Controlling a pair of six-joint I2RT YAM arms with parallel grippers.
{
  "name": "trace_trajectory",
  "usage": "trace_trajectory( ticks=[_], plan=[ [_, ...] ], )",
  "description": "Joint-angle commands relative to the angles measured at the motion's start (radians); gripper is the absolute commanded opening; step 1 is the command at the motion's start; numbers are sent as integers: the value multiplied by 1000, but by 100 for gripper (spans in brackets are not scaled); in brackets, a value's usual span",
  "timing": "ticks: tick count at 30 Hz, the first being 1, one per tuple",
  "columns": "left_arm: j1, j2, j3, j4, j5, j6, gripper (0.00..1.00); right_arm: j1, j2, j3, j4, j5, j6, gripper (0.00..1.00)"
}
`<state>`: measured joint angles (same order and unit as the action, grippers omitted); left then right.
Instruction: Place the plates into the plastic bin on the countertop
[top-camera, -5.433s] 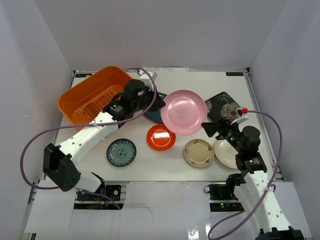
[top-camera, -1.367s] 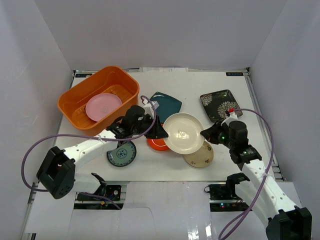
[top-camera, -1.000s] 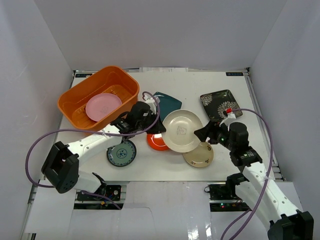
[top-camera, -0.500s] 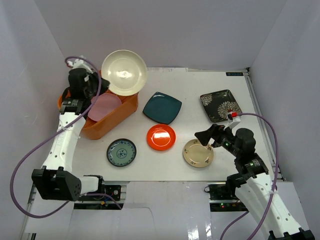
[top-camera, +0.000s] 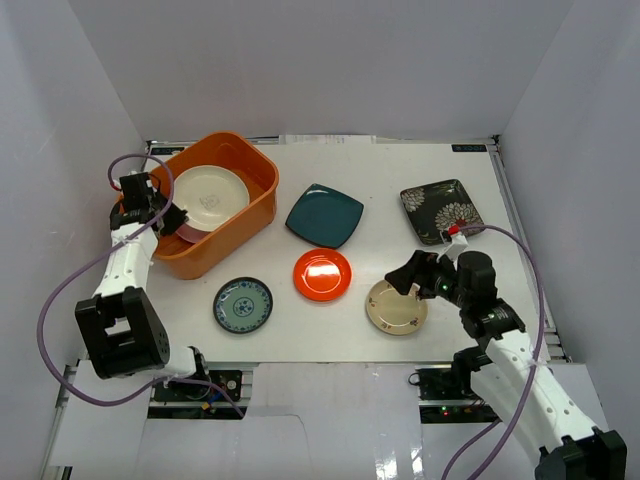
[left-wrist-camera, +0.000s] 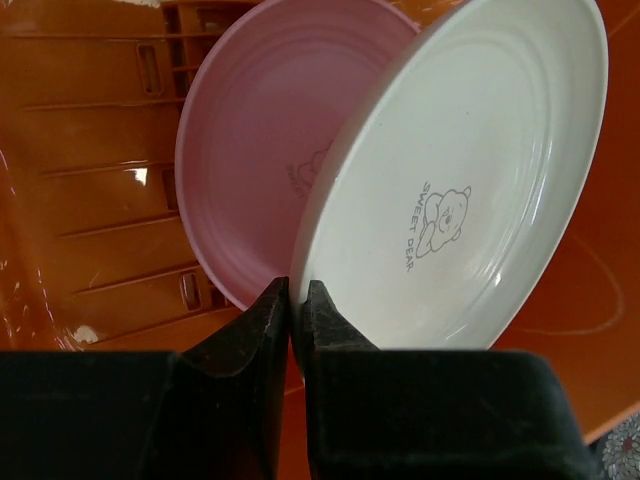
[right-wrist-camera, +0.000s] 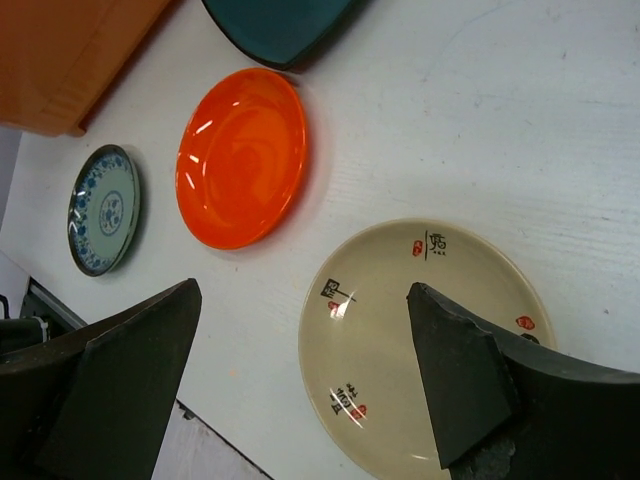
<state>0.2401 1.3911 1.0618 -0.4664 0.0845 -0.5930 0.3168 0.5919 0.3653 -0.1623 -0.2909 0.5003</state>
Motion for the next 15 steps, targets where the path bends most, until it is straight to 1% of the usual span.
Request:
trace_trajectory(
  ticks=[1,2,3,5,6,9,10,12,13,15],
  plan=[
    [5,14,6,51,-6,-11,8,8,83,73,81,10,-9,90],
    [4,28,6,51,-15,-11,13,11,139,90,105,21,-8,90],
    [5,28,4,52,-25,-11,24,22,166,115,124,35,0,90],
    [5,22,-13,69,-34,-13,37,31,248,139,150,70,23,88],
    [5,17,-17,75,-32,-13,50,39,275,158,214,81,35,87],
    [4,-12,-26,86,-3,-8,67,64,393,190,311,116,102,83],
    [4,-29,-32,92,3,-8,78,73,457,196,332,136,121,79],
    [1,-87,-65,115,32,-11,87,97,520,204,381,148,179,76],
    [1,-110,-81,126,50,-10,92,113,580,210,429,160,201,71],
    [-5,-154,-94,133,60,12,97,134,640,213,478,179,263,66]
  ],
)
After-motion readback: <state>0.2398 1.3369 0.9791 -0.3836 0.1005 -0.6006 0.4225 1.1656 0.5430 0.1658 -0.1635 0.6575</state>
